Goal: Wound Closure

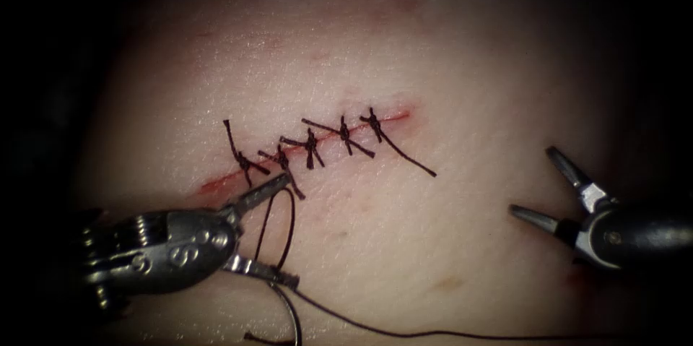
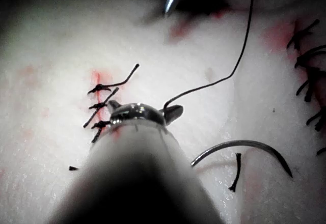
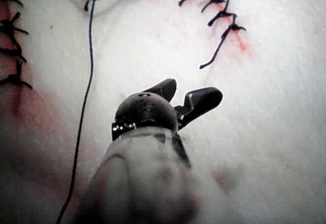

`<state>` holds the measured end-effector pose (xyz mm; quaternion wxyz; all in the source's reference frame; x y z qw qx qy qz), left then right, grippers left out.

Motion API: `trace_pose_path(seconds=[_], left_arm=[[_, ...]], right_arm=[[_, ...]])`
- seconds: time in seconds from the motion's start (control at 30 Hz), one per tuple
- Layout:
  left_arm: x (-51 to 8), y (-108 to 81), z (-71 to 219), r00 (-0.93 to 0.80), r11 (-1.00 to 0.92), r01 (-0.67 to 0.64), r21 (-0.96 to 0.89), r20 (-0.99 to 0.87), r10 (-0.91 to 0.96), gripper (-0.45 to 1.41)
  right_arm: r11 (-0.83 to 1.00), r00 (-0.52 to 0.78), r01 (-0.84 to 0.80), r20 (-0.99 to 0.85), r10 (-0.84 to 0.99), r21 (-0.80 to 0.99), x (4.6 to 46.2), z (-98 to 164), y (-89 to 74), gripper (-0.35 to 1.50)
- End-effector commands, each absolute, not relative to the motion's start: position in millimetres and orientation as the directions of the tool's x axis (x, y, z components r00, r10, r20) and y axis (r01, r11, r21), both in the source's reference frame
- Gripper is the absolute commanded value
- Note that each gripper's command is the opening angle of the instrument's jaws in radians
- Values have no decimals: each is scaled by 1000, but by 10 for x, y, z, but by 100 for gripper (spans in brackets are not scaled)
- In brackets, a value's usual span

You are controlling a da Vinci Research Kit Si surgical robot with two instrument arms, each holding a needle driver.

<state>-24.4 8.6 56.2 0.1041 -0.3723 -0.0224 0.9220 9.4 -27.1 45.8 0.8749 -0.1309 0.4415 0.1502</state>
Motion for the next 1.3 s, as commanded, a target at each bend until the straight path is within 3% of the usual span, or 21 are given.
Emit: trace_pose_path(seconds=[0.03,0.67,0.9,0.97,1.3], left_arm=[[-244,86,571,-704,-982,-154,-105,-686,184,89],[-137,44,655,-744,-1000,-15,-4,-668,14,91],[-104,42,669,-740,-1000,20,9,-672,-21,104],[-101,44,665,-737,-1000,28,3,-676,-23,98],[-139,82,595,-567,-984,-157,-83,-808,159,76]], right_arm=[[923,562,-374,-814,147,-92,103,463,-279,108],[936,557,-342,-820,130,-83,115,470,-290,104],[939,559,-333,-820,126,-82,115,470,-294,104],[939,559,-333,-819,127,-82,114,470,-294,103],[940,559,-333,-818,136,-71,113,464,-285,98]])
